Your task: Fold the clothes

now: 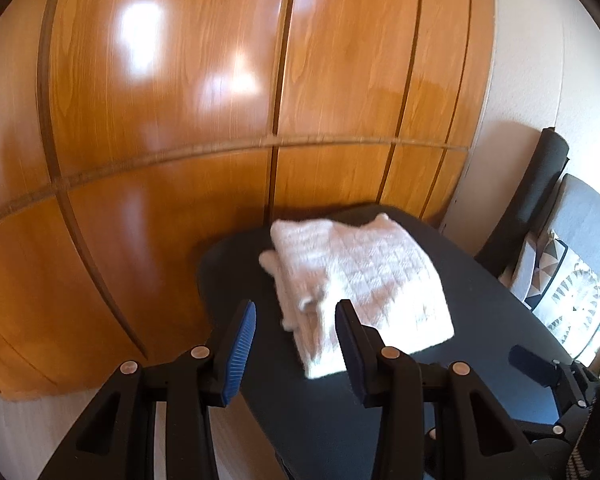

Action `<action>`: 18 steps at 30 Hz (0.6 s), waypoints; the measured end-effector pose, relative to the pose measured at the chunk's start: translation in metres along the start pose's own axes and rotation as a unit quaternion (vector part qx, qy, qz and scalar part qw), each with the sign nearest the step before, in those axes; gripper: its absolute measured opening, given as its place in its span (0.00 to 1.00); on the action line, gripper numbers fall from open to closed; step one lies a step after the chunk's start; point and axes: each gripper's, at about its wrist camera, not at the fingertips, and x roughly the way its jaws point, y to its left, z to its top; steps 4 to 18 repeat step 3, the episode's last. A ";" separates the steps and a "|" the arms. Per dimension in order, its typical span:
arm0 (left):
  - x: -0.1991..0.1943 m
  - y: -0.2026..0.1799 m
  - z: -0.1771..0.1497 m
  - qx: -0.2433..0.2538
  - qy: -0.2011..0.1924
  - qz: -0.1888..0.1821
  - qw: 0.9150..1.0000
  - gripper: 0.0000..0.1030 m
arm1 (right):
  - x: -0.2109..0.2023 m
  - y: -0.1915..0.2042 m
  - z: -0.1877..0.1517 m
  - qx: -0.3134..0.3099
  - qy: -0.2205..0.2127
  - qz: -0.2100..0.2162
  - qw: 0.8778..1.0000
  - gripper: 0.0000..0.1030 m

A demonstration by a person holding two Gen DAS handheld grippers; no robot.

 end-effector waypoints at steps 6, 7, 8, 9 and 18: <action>-0.003 0.001 0.001 -0.007 -0.012 -0.010 1.000 0.35 | 0.000 0.000 -0.001 0.000 0.001 0.000 1.000 0.89; -0.003 0.001 0.001 -0.007 -0.012 -0.010 1.000 0.35 | 0.000 0.000 -0.001 0.000 0.001 0.000 1.000 0.89; -0.003 0.001 0.001 -0.007 -0.012 -0.010 1.000 0.35 | 0.000 0.000 -0.001 0.000 0.001 0.000 1.000 0.89; -0.003 0.001 0.001 -0.007 -0.012 -0.010 1.000 0.35 | 0.000 0.000 -0.001 0.000 0.001 0.000 1.000 0.89; -0.003 0.001 0.001 -0.007 -0.012 -0.010 1.000 0.35 | 0.000 0.000 -0.001 0.000 0.001 0.000 1.000 0.89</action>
